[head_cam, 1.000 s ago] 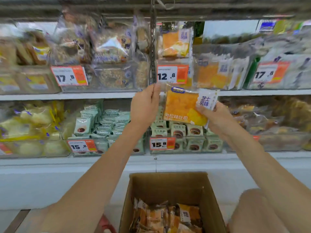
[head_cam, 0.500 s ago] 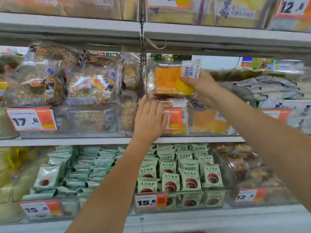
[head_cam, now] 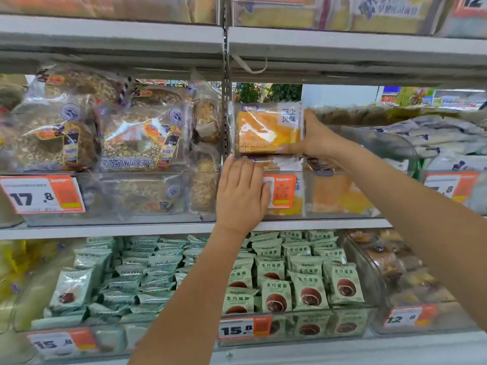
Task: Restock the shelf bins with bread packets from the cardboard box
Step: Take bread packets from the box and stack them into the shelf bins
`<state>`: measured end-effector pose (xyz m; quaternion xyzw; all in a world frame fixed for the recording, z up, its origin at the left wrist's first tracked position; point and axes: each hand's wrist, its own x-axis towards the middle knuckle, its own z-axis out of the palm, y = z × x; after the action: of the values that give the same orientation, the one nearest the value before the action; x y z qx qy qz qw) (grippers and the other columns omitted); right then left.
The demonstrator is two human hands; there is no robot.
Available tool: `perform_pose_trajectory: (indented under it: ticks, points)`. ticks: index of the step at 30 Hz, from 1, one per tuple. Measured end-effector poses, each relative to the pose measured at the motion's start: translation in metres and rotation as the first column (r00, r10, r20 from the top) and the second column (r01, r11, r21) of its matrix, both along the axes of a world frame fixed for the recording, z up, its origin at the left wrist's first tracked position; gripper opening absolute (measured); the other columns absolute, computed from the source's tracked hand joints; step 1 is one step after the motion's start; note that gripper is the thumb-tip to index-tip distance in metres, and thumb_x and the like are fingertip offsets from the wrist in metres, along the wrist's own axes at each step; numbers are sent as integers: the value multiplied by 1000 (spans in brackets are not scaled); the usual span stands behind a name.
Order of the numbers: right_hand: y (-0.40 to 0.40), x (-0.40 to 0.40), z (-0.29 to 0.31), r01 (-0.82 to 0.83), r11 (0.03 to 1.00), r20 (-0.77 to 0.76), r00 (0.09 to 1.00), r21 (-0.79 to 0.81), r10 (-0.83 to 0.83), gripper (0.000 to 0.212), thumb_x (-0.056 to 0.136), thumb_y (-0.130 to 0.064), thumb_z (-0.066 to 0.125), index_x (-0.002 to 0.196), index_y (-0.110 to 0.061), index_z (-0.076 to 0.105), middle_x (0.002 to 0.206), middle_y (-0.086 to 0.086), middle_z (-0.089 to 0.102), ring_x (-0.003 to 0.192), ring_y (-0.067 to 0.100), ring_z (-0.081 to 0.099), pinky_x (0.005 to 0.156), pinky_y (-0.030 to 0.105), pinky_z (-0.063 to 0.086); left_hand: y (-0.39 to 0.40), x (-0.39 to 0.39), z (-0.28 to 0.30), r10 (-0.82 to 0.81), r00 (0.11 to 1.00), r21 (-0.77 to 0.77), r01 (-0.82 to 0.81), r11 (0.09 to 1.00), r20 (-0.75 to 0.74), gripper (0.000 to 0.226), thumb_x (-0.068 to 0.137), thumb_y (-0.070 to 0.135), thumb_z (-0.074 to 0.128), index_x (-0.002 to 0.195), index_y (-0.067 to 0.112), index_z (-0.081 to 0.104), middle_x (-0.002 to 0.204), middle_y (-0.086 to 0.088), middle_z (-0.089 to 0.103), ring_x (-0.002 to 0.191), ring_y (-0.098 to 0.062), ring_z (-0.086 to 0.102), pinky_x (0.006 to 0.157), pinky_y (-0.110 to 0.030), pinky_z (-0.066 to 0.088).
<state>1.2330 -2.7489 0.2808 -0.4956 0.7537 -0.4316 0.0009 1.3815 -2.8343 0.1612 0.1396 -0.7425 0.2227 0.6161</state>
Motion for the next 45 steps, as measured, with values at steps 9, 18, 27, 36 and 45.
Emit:
perform_pose_trajectory:
  ticks: [9, 18, 27, 36, 45]
  points:
    - [-8, 0, -4, 45, 996, -141, 989, 75, -34, 92, 67, -26, 84, 138, -9, 28, 137, 6, 49, 124, 25, 48, 100, 43, 44, -2, 0, -1, -22, 1000, 18, 21, 1000, 22, 39, 98, 27, 26, 99, 2, 55, 95, -16, 61, 99, -28, 45, 114, -40, 19]
    - [45, 20, -13, 224, 935, -89, 962, -275, -257, 46, 85, -33, 69, 116, -11, 44, 91, 1, 50, 87, 16, 52, 65, 22, 38, 5, 6, 2, -53, 989, 123, 36, 992, 137, 37, 98, 26, 29, 107, 0, 54, 104, -18, 61, 108, -30, 45, 112, -46, 23]
    - [151, 148, -196, 62, 797, 3, 997, -601, -75, 4, 95, -31, 46, 97, -35, 45, 81, -8, 54, 71, 4, 53, 66, 15, 42, 91, 72, -122, -462, 822, 222, 408, 886, 333, 34, 90, 6, 35, 122, 4, 47, 122, -16, 61, 118, -27, 49, 102, -42, 39]
    - [201, 188, -435, -101, 862, 481, 858, 497, -177, 24, 97, -43, 41, 105, -23, 52, 101, 6, 64, 93, 23, 61, 81, 38, 50, 147, 165, -309, -520, 384, 642, -359, 677, 763, 41, 92, 11, 44, 132, 14, 40, 125, -7, 53, 113, -25, 49, 93, -35, 38]
    - [211, 191, -538, -298, 321, 353, 927, 899, -128, 50, 93, -25, 56, 138, -14, 36, 133, 8, 49, 118, 25, 51, 94, 31, 46, 155, 252, -430, -629, 307, 579, -764, 284, 714, 49, 94, 18, 46, 141, 15, 33, 147, -8, 36, 133, -26, 36, 106, -37, 35]
